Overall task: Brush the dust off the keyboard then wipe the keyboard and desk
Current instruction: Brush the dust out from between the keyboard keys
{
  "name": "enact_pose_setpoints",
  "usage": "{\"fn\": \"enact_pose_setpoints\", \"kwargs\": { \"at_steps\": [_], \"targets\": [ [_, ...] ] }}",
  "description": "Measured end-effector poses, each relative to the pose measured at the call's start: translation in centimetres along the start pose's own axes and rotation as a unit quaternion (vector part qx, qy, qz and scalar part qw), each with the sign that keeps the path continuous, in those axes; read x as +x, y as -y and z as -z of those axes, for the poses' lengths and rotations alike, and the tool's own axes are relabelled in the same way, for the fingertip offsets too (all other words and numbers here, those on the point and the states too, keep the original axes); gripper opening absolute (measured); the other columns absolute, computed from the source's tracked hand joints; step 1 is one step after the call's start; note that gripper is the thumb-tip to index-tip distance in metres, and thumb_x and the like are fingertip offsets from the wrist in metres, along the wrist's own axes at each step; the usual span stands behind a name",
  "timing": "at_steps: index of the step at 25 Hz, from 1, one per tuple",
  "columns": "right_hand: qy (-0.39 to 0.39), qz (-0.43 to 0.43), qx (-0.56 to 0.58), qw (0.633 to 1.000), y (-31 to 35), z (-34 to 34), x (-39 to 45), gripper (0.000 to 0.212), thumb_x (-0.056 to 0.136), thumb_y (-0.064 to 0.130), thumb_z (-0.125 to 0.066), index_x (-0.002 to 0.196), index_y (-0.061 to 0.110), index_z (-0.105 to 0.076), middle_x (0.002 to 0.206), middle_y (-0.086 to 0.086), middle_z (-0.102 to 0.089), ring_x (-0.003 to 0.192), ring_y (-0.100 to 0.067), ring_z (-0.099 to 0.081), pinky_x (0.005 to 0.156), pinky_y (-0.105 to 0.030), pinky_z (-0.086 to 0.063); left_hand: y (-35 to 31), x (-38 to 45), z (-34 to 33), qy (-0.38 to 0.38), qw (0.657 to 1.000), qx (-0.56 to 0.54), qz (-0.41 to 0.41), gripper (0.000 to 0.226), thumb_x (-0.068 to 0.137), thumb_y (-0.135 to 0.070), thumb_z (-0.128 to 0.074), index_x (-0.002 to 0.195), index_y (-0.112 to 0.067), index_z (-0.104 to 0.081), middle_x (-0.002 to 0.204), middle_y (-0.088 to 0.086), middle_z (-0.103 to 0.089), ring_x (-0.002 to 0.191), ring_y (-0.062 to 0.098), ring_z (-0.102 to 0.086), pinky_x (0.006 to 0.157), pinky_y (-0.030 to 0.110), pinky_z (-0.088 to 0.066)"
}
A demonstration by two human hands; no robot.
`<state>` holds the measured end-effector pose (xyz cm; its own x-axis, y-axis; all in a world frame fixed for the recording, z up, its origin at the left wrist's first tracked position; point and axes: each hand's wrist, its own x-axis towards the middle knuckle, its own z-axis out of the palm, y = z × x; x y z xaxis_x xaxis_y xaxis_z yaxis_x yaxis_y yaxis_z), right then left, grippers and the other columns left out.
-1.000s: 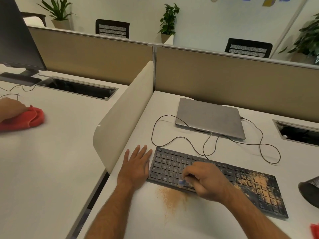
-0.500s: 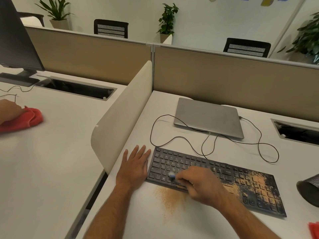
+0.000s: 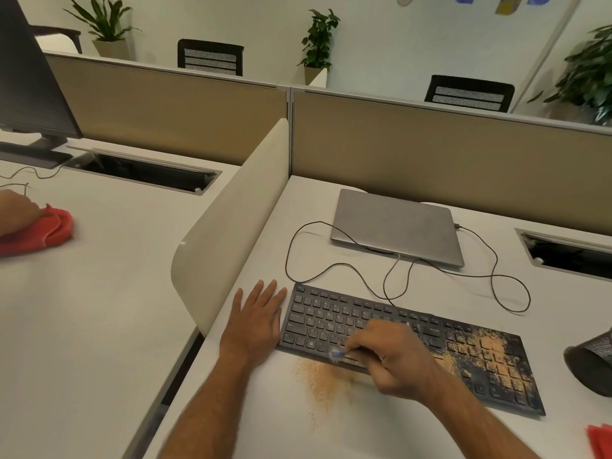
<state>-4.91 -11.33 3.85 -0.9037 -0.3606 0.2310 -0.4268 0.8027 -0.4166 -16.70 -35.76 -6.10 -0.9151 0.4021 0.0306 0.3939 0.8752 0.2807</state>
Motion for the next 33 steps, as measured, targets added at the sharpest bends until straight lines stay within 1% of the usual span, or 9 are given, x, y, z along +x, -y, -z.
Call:
{"fn": "enact_pose_setpoints", "kwargs": {
  "at_steps": [4,6,9,11,16,20,25,29,33],
  "targets": [
    [0.038,0.006,-0.052,0.998,0.3,-0.2,-0.2,0.019,0.085,0.032,-0.049,0.09,0.032,-0.068,0.069,0.018,-0.063,0.062,0.003,-0.049,0.054,-0.007,-0.029,0.0,0.0,0.0,0.005,1.0,0.001,0.003,0.07,0.092,-0.048,0.004,0.157,-0.037,-0.021,0.166,-0.014,-0.012,0.153,0.008,0.003,0.125,0.045,0.006],
    [0.024,-0.006,-0.044,0.999,-0.1,0.2,-0.6,0.017,0.084,0.03,-0.051,0.087,0.03,-0.068,0.068,0.018,-0.062,0.062,0.005,-0.045,0.054,-0.007,-0.027,0.1,0.1,0.0,0.005,1.0,0.001,0.003,0.071,0.092,-0.049,0.004,0.157,-0.038,-0.02,0.165,-0.014,-0.011,0.153,0.007,0.004,0.125,0.044,0.007],
    [0.002,-0.007,-0.014,1.0,-0.1,0.5,-0.8,0.016,0.085,0.029,-0.053,0.09,0.03,-0.069,0.072,0.018,-0.064,0.063,0.003,-0.05,0.055,-0.006,-0.033,0.0,0.1,0.0,0.003,1.0,0.005,0.003,0.071,0.092,-0.048,0.004,0.157,-0.037,-0.021,0.166,-0.014,-0.012,0.153,0.008,0.003,0.125,0.043,0.007],
    [0.021,0.01,-0.036,0.999,0.2,0.0,-0.8,0.016,0.086,0.032,-0.051,0.09,0.031,-0.067,0.072,0.019,-0.064,0.064,0.003,-0.053,0.058,-0.005,-0.033,0.0,0.0,0.1,0.0,1.0,0.005,0.003,0.071,0.092,-0.048,0.003,0.157,-0.036,-0.023,0.166,-0.013,-0.014,0.153,0.008,0.001,0.125,0.043,0.006],
    [0.011,-0.012,-0.048,0.999,-0.6,0.8,-1.4,0.014,0.084,0.03,-0.05,0.083,0.029,-0.064,0.068,0.016,-0.063,0.061,0.0,-0.052,0.051,-0.022,-0.047,-0.1,-0.1,0.3,0.004,1.0,0.006,0.002,0.072,0.091,-0.049,0.005,0.157,-0.037,-0.021,0.166,-0.014,-0.012,0.153,0.008,0.002,0.124,0.042,0.008],
    [0.021,0.002,-0.04,0.999,-0.3,0.4,-1.3,0.018,0.088,0.033,-0.05,0.094,0.031,-0.067,0.075,0.018,-0.066,0.065,0.001,-0.055,0.056,-0.015,-0.047,-0.1,0.0,0.2,0.002,1.0,0.006,0.003,0.071,0.092,-0.049,0.003,0.157,-0.037,-0.022,0.166,-0.014,-0.013,0.153,0.008,0.001,0.125,0.043,0.007],
    [0.011,-0.029,-0.065,0.997,-1.2,0.9,-2.1,0.016,0.083,0.03,-0.048,0.083,0.029,-0.064,0.068,0.016,-0.062,0.06,-0.003,-0.052,0.05,-0.025,-0.049,0.0,-0.1,0.1,0.0,1.0,-0.002,0.003,0.069,0.093,-0.049,0.001,0.157,-0.037,-0.024,0.165,-0.014,-0.014,0.153,0.008,0.001,0.125,0.042,0.007],
    [0.001,-0.023,-0.03,0.999,-1.2,1.3,-2.2,0.014,0.083,0.025,-0.058,0.091,0.029,-0.068,0.074,0.018,-0.065,0.064,0.001,-0.054,0.056,-0.013,-0.045,0.0,-0.1,0.1,0.005,1.0,0.004,0.005,0.071,0.092,-0.05,0.004,0.157,-0.038,-0.022,0.165,-0.015,-0.013,0.153,0.007,0.003,0.125,0.042,0.008],
    [0.024,-0.028,-0.065,0.997,-1.6,0.9,-2.9,0.01,0.082,0.026,-0.058,0.086,0.031,-0.065,0.068,0.017,-0.061,0.06,0.0,-0.051,0.051,-0.017,-0.045,-0.1,-0.1,0.2,0.005,1.0,0.004,0.004,0.072,0.092,-0.051,0.005,0.157,-0.038,-0.021,0.165,-0.015,-0.012,0.153,0.006,0.003,0.124,0.041,0.009]
  ]
}}
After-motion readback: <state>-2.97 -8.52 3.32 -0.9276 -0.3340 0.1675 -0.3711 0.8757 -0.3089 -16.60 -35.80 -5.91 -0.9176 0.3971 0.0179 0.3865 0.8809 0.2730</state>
